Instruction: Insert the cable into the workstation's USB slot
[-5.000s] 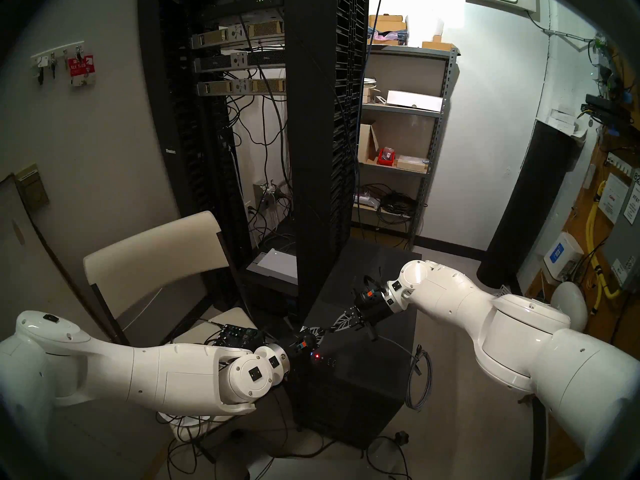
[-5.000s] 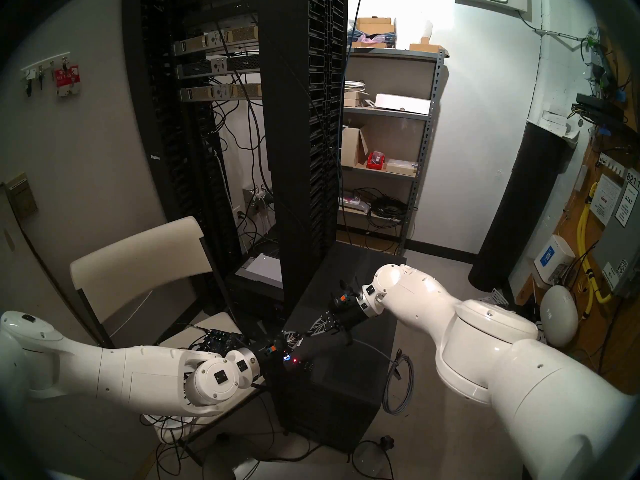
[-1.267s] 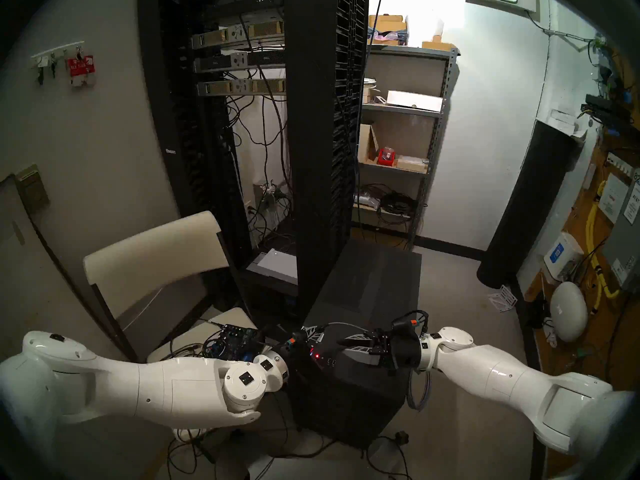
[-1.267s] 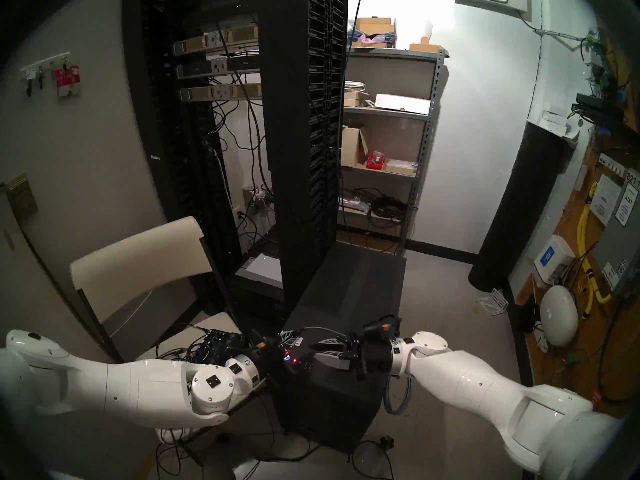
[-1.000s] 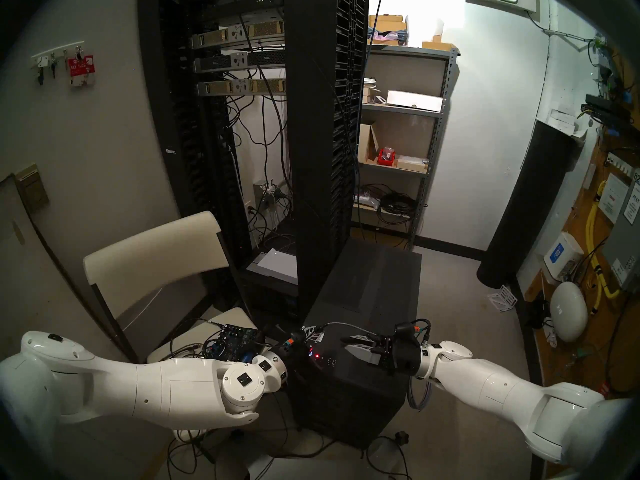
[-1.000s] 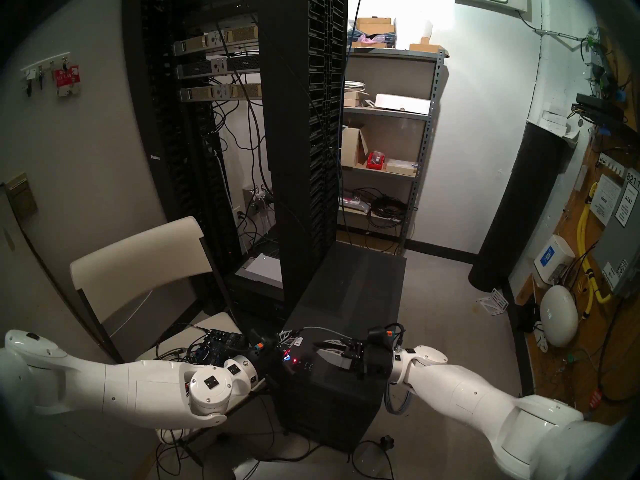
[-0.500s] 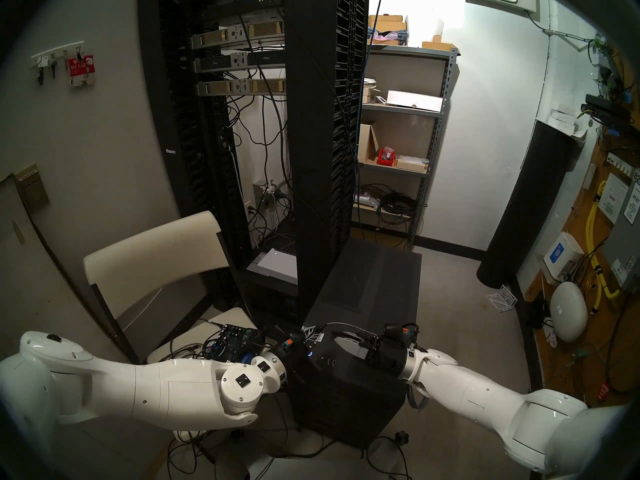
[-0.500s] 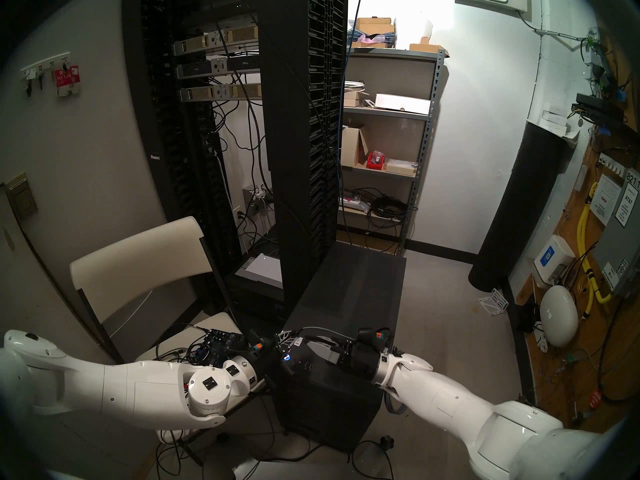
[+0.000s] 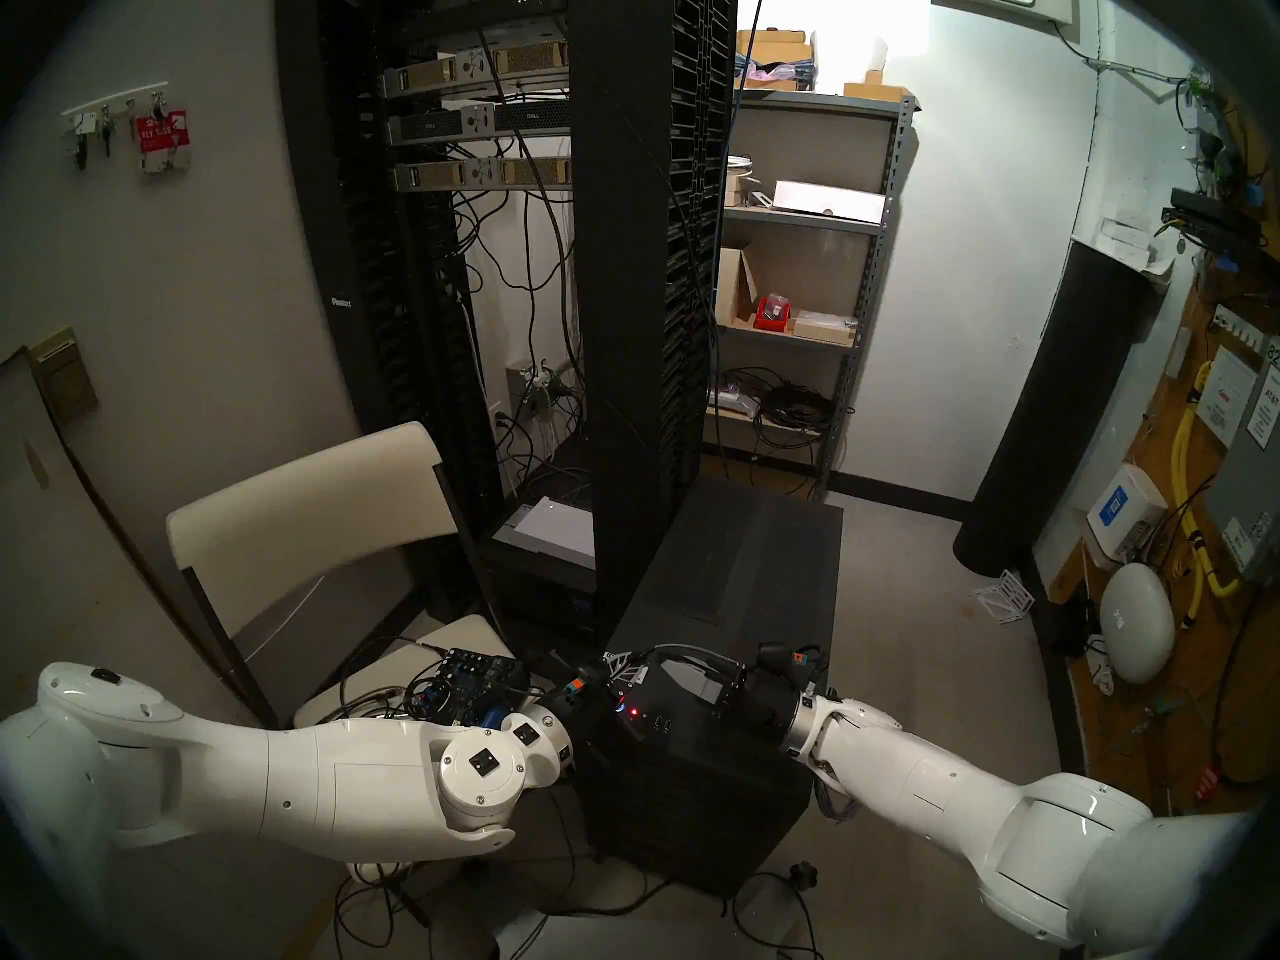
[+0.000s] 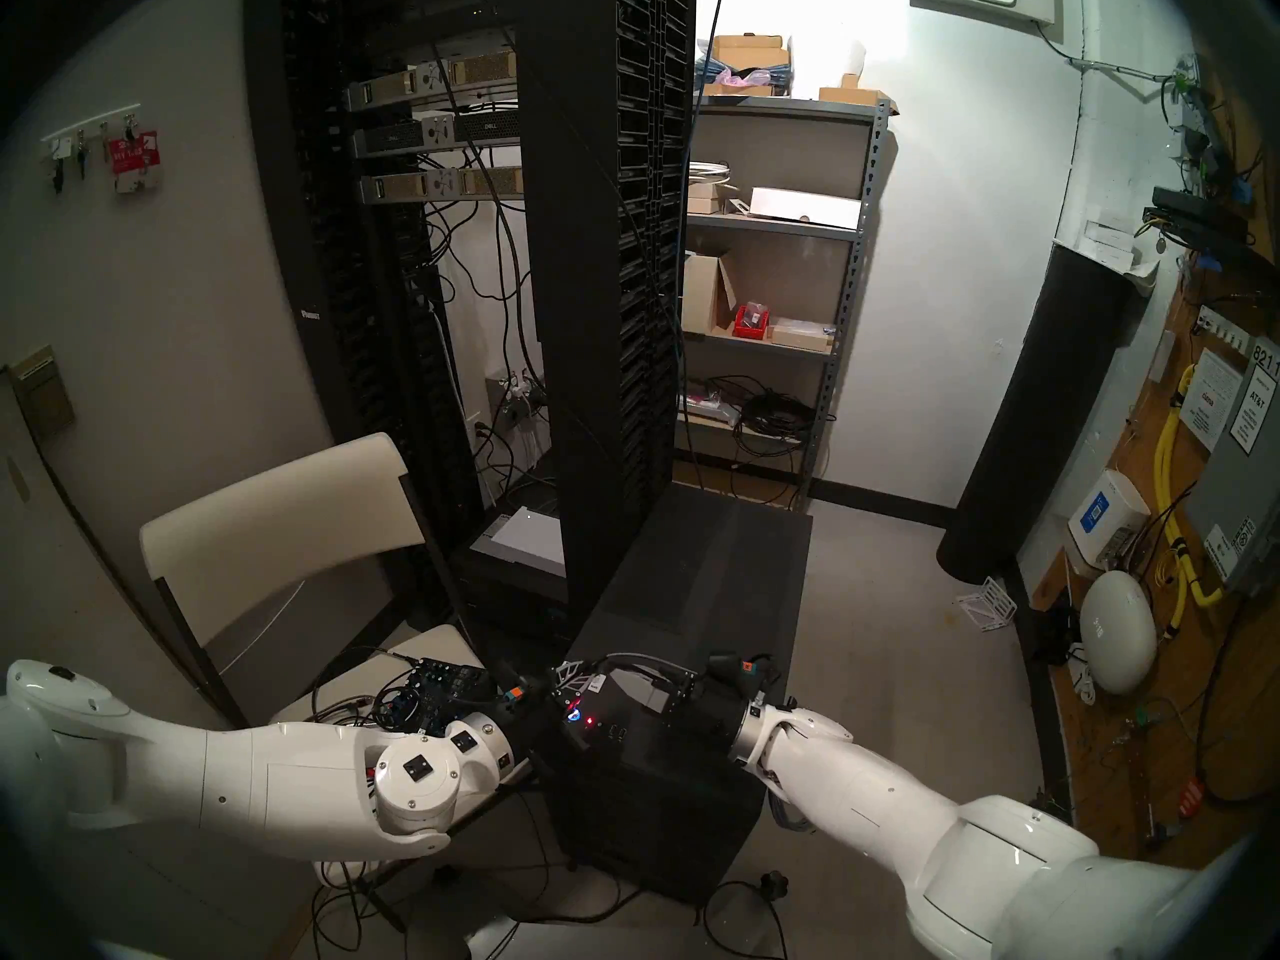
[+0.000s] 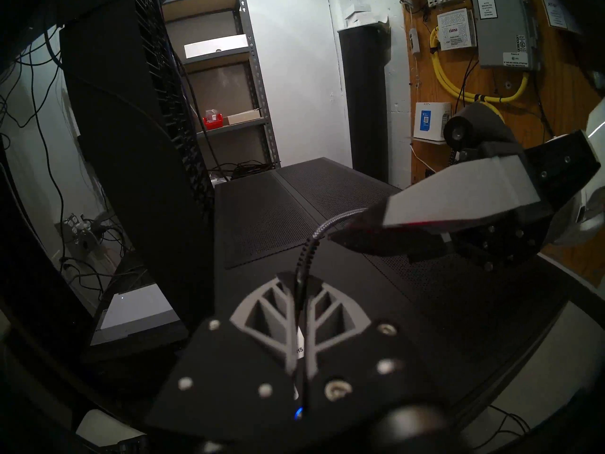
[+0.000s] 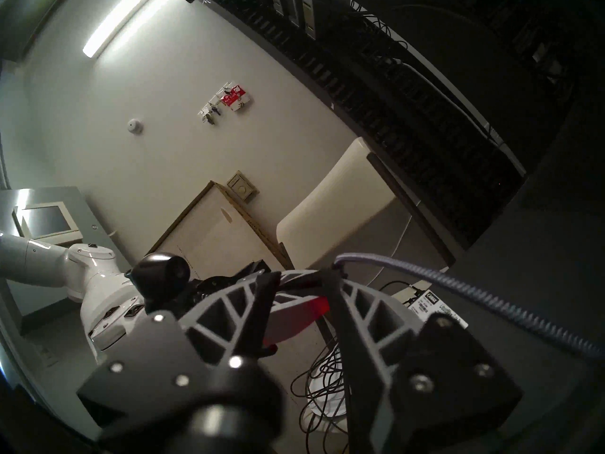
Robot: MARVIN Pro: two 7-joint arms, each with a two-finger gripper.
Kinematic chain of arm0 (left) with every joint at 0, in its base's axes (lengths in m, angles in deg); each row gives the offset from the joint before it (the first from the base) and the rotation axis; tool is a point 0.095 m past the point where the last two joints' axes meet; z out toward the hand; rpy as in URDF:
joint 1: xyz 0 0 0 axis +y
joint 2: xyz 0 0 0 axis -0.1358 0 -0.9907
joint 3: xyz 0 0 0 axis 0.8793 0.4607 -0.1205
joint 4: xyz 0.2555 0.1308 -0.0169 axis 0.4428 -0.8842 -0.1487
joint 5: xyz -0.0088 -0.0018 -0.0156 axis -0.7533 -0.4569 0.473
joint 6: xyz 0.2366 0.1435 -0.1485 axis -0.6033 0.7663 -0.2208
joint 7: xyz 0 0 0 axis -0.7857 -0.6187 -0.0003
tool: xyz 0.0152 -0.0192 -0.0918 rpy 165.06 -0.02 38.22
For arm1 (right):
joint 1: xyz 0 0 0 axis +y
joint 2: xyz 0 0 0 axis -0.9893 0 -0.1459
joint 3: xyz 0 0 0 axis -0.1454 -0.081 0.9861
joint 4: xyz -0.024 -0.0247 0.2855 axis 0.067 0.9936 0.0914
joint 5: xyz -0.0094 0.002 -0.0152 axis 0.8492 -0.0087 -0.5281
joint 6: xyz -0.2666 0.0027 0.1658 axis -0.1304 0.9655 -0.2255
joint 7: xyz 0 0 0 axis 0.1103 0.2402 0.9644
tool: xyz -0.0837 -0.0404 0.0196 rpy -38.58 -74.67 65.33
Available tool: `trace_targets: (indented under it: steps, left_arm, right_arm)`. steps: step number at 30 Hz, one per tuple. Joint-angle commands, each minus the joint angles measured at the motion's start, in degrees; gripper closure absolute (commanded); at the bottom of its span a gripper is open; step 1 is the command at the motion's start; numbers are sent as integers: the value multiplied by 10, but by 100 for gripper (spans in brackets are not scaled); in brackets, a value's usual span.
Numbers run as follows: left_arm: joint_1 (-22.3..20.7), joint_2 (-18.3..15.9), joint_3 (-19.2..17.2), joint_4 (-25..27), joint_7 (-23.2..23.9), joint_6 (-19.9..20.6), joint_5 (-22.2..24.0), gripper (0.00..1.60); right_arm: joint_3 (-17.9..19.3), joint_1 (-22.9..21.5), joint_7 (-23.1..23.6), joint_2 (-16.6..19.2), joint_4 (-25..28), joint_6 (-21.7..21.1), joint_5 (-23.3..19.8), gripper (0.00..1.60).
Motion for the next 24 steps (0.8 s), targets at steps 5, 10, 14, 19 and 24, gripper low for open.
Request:
trace_targets:
  steps: [5, 10, 14, 19, 24]
  left_arm:
    - [-3, -2, -3, 7, 5, -9, 6, 160]
    - [-3, -3, -3, 8, 7, -10, 8, 160]
    - [-4, -2, -3, 9, 8, -10, 8, 160]
    - [-6, -2, -4, 9, 10, -10, 9, 160]
    - [-6, -1, -4, 10, 13, -9, 11, 160]
  right_arm:
    - [-1, -38, 11, -38, -33, 11, 7, 82]
    - [-7, -49, 11, -52, -54, 13, 18, 82]
    - [-7, -53, 12, -65, -69, 11, 22, 82]
    - [-9, -57, 10, -74, -81, 17, 30, 82]
    - [-8, -68, 6, -86, -99, 22, 35, 83]
